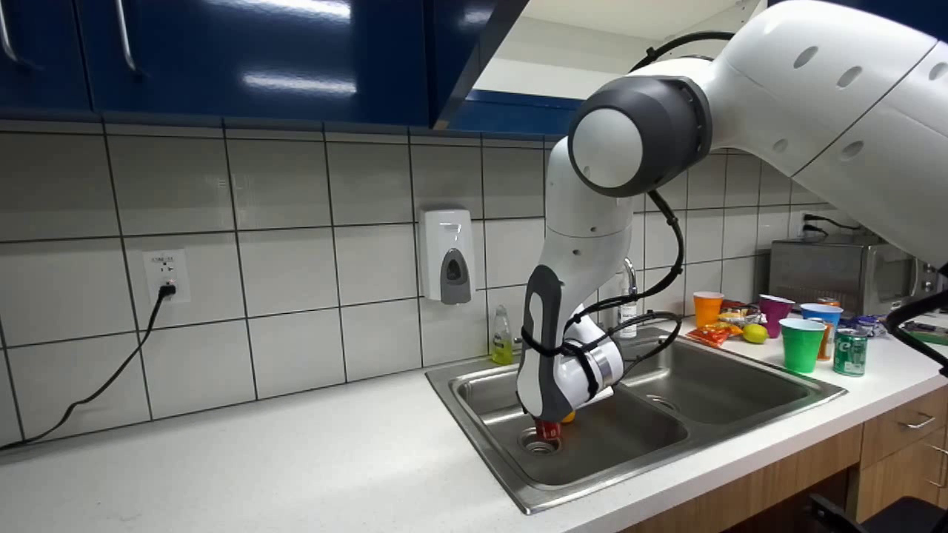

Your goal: Remove the red can from the sink and put it in the cabinet

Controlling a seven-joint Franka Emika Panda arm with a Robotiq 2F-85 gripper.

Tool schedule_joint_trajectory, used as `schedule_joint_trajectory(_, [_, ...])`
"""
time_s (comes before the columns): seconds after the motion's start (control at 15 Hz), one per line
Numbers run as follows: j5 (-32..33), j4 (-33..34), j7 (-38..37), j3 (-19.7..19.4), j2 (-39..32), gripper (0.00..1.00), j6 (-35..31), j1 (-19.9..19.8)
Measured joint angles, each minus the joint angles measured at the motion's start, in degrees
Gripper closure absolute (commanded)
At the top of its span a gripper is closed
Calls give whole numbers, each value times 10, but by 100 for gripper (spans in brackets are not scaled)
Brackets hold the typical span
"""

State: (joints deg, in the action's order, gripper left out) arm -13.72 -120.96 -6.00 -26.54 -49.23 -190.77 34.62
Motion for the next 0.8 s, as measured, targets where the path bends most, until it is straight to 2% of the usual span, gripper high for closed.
schedule_joint_trajectory(0.8, [74,-44,26,-21,100,60,45,-3])
